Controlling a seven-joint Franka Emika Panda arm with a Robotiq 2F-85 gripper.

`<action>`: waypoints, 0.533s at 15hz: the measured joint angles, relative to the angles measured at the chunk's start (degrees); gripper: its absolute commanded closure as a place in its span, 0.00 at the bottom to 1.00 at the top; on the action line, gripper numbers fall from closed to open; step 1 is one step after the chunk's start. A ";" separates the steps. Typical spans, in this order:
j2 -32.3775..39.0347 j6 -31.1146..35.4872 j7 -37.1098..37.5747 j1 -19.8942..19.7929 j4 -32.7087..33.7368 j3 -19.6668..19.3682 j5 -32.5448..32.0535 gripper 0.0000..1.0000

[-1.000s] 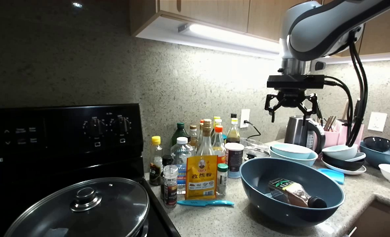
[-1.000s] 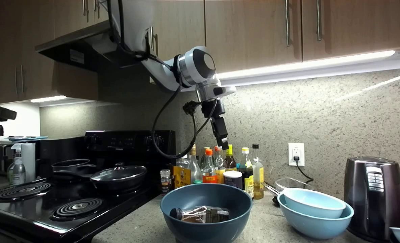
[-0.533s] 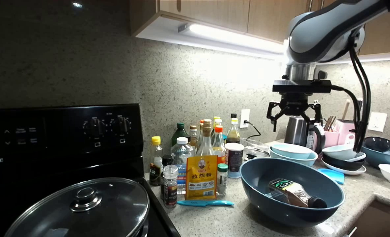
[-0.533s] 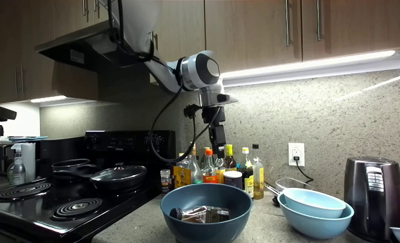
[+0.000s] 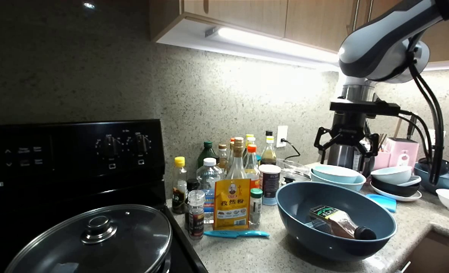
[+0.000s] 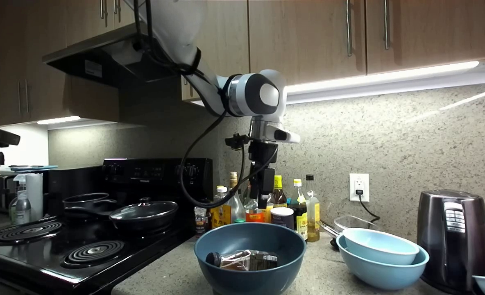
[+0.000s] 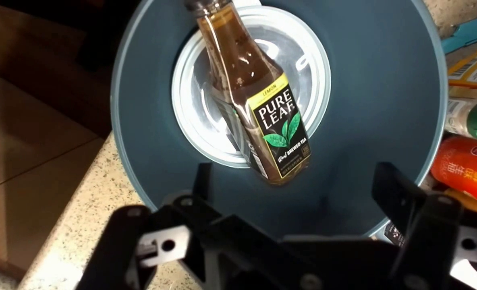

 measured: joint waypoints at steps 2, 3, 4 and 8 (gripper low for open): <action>0.00 -0.01 0.00 0.02 0.00 0.08 0.02 0.00; 0.06 0.00 0.00 0.05 0.02 0.05 -0.03 0.00; 0.26 -0.01 0.00 0.11 0.02 0.05 -0.15 0.00; 2.83 -0.02 0.00 0.58 0.02 0.07 -0.86 0.00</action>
